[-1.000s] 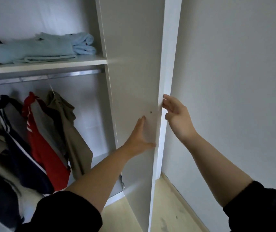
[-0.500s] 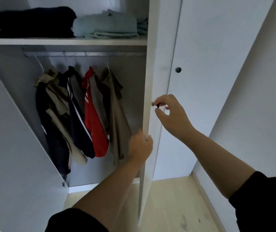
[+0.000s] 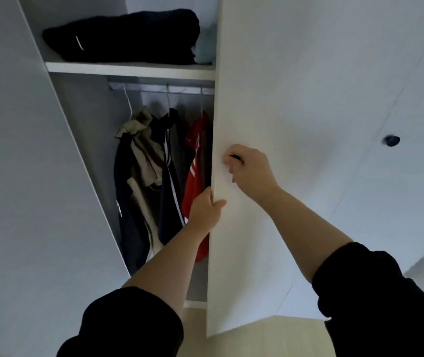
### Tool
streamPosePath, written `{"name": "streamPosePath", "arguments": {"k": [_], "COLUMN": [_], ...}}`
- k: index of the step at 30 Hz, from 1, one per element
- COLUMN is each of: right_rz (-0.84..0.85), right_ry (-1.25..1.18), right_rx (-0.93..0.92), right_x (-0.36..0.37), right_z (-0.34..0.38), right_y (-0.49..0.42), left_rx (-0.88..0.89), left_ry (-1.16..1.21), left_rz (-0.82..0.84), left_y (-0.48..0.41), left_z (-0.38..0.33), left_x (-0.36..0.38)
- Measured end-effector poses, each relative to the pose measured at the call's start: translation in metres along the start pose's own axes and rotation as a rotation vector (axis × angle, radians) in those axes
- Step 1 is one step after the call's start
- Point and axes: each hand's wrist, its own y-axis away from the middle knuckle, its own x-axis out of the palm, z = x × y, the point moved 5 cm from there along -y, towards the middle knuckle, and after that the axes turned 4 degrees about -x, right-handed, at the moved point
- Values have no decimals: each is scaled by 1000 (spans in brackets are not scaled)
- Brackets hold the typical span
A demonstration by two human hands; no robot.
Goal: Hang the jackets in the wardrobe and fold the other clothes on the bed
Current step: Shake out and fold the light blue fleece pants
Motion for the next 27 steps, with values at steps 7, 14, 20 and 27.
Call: {"name": "streamPosePath", "arguments": {"k": [7, 14, 20, 27], "right_rz": [-102, -170, -188, -26], "right_ry": [111, 155, 120, -7], "right_rx": [21, 72, 74, 112], "right_x": [35, 49, 54, 47], "right_z": [-31, -47, -54, -52], "right_y": [-64, -100, -109, -109], "left_rx": [4, 2, -1, -40], "left_ry": [-23, 23, 11, -141], "left_rz": [70, 145, 168, 182], "left_y": [-88, -131, -147, -136], "left_z": [14, 13, 18, 16], "left_x": [-3, -1, 0, -7]}}
